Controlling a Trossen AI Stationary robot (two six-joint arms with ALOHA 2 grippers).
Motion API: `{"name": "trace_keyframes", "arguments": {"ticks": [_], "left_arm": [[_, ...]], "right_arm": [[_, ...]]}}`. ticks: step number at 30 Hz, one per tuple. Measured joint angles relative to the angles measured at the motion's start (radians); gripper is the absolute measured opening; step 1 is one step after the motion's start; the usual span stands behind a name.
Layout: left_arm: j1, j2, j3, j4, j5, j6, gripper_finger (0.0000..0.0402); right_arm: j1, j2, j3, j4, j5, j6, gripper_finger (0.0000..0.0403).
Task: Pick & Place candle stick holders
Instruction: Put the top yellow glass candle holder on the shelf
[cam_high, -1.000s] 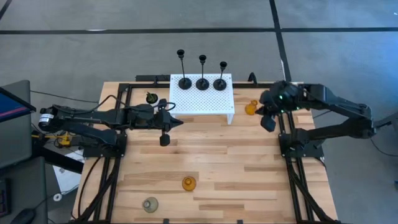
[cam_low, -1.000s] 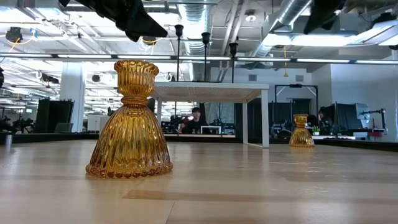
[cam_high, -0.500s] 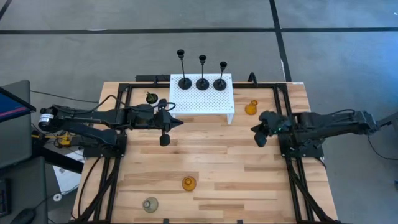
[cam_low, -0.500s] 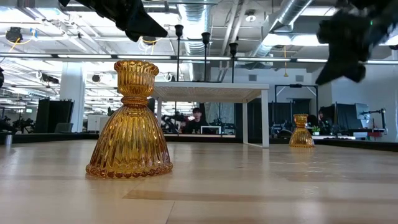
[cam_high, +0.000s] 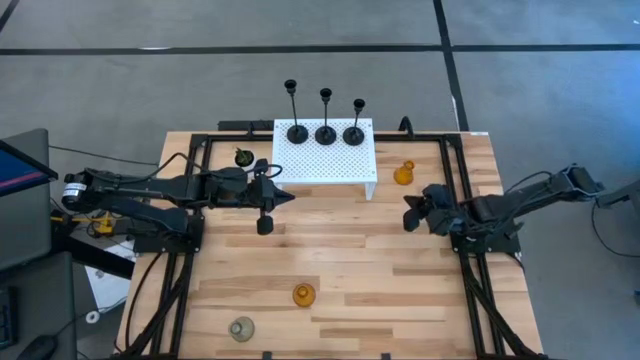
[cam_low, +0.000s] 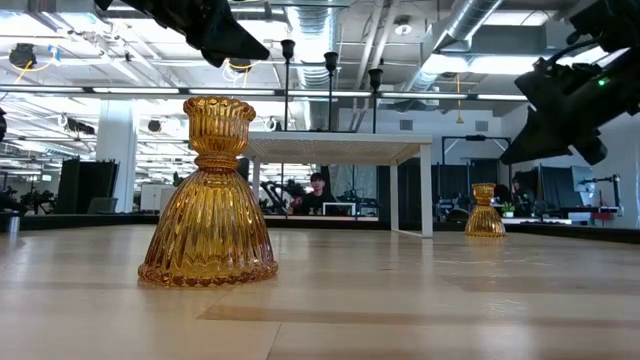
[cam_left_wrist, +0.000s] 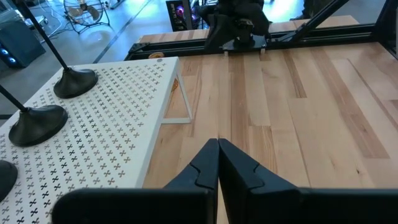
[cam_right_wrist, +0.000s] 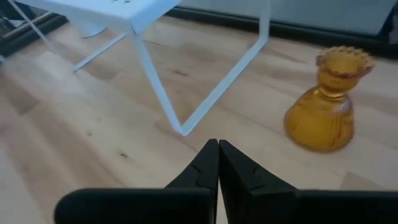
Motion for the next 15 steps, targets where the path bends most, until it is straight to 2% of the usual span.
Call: {"name": "trace_keyframes", "arguments": {"ticks": [7,15], "left_arm": [[0.000,0.000,0.000,0.000,0.000,0.000,0.0008],[0.000,0.000,0.000,0.000,0.000,0.000,0.0008]], "right_arm": [[0.003,0.063,-0.004,0.022,0.030,0.029,0.0000],[0.006,0.204,-0.004,0.048,0.027,0.113,0.0000]]}}
